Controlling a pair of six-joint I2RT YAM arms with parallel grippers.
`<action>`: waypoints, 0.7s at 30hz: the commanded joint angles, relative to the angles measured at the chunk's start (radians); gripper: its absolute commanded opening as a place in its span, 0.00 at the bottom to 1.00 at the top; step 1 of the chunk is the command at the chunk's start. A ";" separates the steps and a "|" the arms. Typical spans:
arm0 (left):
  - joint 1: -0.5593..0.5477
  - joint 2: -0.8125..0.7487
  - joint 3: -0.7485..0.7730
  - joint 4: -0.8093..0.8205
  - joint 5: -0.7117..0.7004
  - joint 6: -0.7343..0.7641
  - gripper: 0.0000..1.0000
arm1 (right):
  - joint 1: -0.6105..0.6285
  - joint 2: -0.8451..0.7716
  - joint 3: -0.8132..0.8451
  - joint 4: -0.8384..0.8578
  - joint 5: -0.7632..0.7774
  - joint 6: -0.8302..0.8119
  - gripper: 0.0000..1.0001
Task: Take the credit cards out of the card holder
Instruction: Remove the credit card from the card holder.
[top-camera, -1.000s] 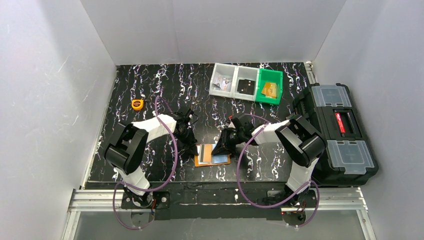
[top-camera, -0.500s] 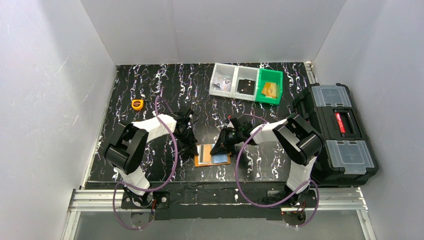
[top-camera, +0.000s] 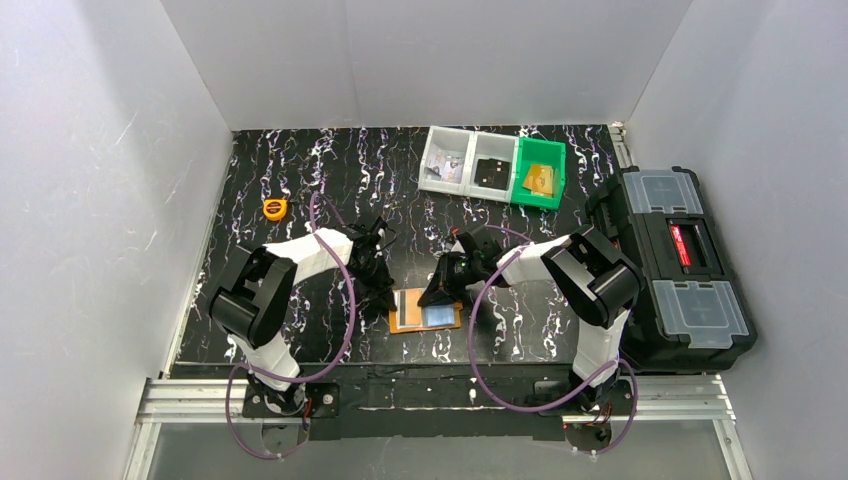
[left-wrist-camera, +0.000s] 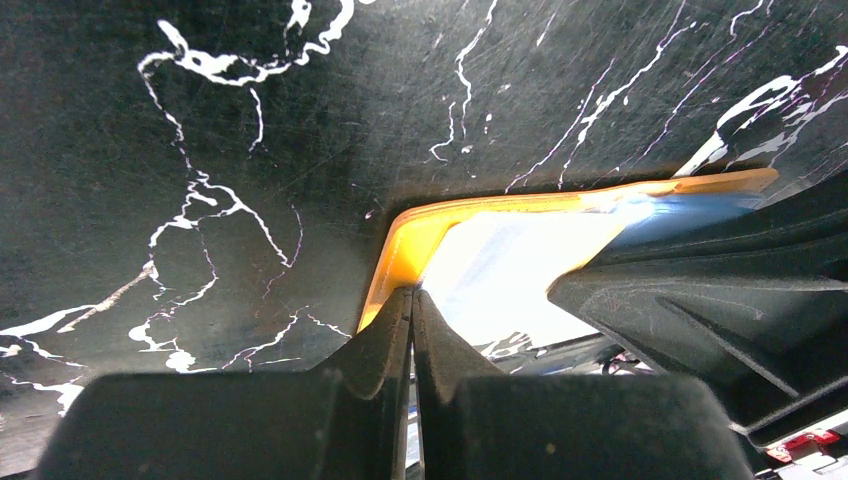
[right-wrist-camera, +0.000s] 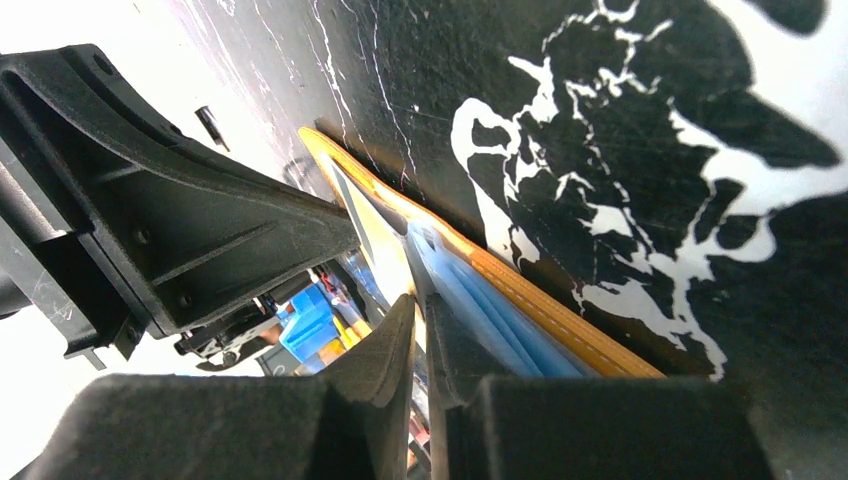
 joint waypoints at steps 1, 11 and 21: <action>-0.008 0.079 -0.062 -0.048 -0.126 0.029 0.00 | 0.009 0.017 0.034 -0.001 0.014 -0.012 0.12; -0.008 0.078 -0.066 -0.066 -0.155 0.024 0.00 | -0.001 -0.055 -0.025 -0.079 0.095 -0.064 0.04; -0.008 0.083 -0.070 -0.066 -0.158 0.021 0.00 | -0.020 -0.095 -0.070 -0.107 0.128 -0.091 0.02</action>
